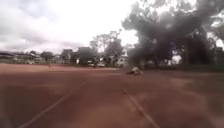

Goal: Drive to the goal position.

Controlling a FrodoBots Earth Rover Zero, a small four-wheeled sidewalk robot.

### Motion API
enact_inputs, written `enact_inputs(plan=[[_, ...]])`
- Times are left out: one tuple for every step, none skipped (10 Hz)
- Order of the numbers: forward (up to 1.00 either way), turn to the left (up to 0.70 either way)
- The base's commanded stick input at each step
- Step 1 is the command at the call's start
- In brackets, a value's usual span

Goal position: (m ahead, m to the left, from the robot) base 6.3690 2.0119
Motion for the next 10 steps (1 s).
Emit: enact_inputs(plan=[[0.85, 0.00], [0.85, 0.00], [0.85, 0.00], [0.85, 0.00], [0.85, 0.00], [0.85, 0.00], [0.85, 0.00], [0.85, 0.00], [0.85, 0.00], [0.85, 0.00]])
